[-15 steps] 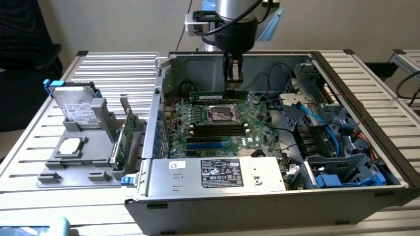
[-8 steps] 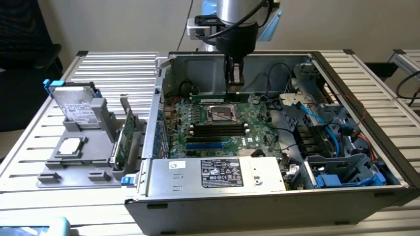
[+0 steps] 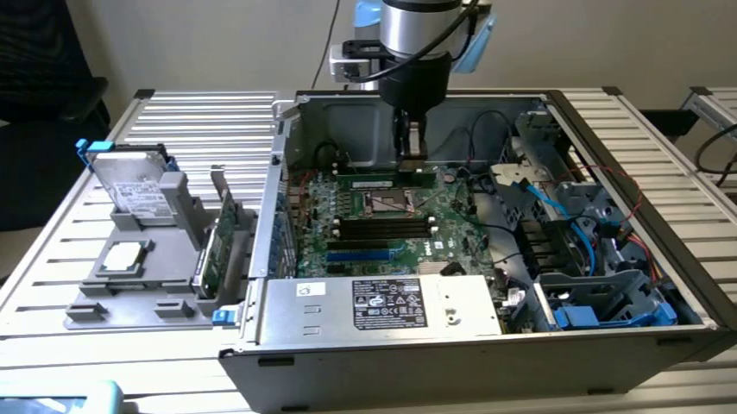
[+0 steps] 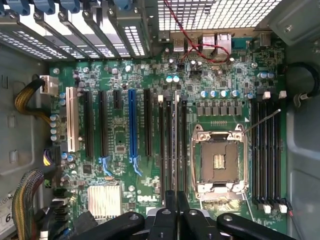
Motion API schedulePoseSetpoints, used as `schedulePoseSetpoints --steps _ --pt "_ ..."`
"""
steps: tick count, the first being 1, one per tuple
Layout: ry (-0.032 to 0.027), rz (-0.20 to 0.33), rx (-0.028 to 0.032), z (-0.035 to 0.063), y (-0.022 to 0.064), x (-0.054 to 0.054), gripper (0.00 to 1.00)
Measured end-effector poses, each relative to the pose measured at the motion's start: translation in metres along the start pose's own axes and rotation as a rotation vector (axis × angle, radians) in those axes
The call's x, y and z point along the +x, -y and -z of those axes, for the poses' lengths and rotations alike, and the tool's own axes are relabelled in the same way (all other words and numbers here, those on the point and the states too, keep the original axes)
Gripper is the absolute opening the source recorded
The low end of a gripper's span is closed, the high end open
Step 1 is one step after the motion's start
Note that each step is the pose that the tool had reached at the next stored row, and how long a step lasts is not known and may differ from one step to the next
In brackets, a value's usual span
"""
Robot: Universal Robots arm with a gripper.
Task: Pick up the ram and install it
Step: 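Insert the ram into the slot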
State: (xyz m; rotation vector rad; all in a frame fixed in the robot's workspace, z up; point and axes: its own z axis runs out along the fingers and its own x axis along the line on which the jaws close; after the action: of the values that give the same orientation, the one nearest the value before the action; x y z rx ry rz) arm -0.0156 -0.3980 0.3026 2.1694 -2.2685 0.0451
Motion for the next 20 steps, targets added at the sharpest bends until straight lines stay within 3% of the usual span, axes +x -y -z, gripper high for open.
schedulePoseSetpoints --steps 16,20 --pt "0.0000 0.000 -0.0001 -0.0291 0.0022 -0.001 0.12" --pt "-0.0020 0.001 -0.0042 -0.0344 0.0023 -0.001 0.12"
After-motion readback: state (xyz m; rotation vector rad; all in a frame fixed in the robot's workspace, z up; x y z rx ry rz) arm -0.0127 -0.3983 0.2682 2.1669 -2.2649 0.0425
